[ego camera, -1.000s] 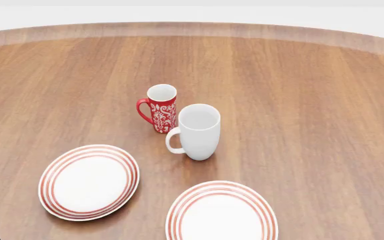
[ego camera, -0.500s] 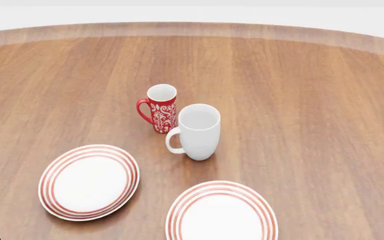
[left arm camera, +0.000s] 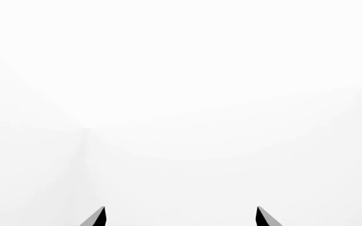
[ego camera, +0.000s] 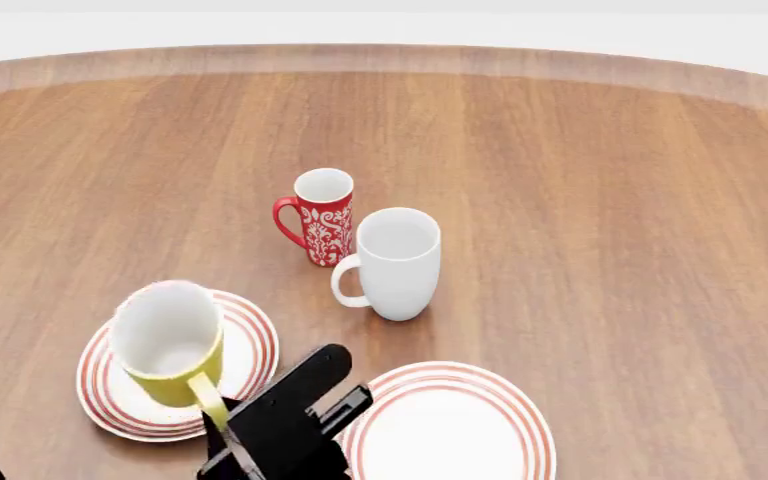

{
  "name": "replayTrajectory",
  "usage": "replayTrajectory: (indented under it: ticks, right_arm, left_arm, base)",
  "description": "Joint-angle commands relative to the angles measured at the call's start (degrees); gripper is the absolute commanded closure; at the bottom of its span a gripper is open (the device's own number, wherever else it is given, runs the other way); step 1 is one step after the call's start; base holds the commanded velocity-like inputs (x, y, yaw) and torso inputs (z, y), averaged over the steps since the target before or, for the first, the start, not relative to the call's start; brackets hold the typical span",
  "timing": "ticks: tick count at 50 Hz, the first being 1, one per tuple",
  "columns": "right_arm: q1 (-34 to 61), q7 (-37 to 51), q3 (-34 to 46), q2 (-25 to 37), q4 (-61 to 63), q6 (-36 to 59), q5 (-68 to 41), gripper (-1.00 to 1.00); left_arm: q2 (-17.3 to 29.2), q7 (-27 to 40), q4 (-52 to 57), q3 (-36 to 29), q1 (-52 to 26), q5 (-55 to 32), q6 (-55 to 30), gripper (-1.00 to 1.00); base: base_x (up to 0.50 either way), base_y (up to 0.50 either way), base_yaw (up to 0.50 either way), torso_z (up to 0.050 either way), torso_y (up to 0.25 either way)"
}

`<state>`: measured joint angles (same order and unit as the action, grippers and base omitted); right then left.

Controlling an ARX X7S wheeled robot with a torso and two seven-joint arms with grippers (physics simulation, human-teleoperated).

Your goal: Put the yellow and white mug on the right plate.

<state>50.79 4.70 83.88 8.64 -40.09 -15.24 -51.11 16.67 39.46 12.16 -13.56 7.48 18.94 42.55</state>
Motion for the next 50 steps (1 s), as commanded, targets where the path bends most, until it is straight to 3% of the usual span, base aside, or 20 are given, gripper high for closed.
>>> replayTrajectory:
  ticks: [1, 11, 25, 36, 50]
  right_arm:
    - [8.5, 5.3, -6.1, 9.7, 12.8, 1.3, -0.7, 1.00]
    - [11.2, 10.7, -6.4, 23.1, 26.9, 4.8, -0.2, 1.00]
    - [14.0, 13.3, -7.1, 37.2, 36.4, 9.9, -2.2, 1.00]
    - [15.4, 8.7, -6.5, 40.2, 35.0, 13.4, -4.5, 1.00]
    - [15.5, 2.7, -5.0, 39.4, 32.9, 17.0, -7.3, 1.00]
  left_arm:
    - [-0.9, -1.1, 0.5, 1.5, -0.1, 0.4, -0.2, -1.00]
    - [-0.7, -0.9, 0.5, 1.2, -0.2, 0.7, -0.4, -1.00]
    - [-0.5, -0.9, 0.4, 0.2, 0.1, 1.2, -0.6, -1.00]
    - [-0.4, -0.8, 0.4, -0.4, 0.2, 1.7, -0.9, -1.00]
    - [0.0, -0.7, 0.2, -1.1, 0.0, 1.8, -1.1, -1.00]
  base:
    - [0.00, 0.00, 0.00, 0.000, 0.000]
    - [0.00, 0.00, 0.00, 0.000, 0.000]
    - [0.00, 0.00, 0.00, 0.000, 0.001]
    - [0.00, 0.00, 0.00, 0.000, 0.000]
    - [0.00, 0.00, 0.00, 0.000, 0.000]
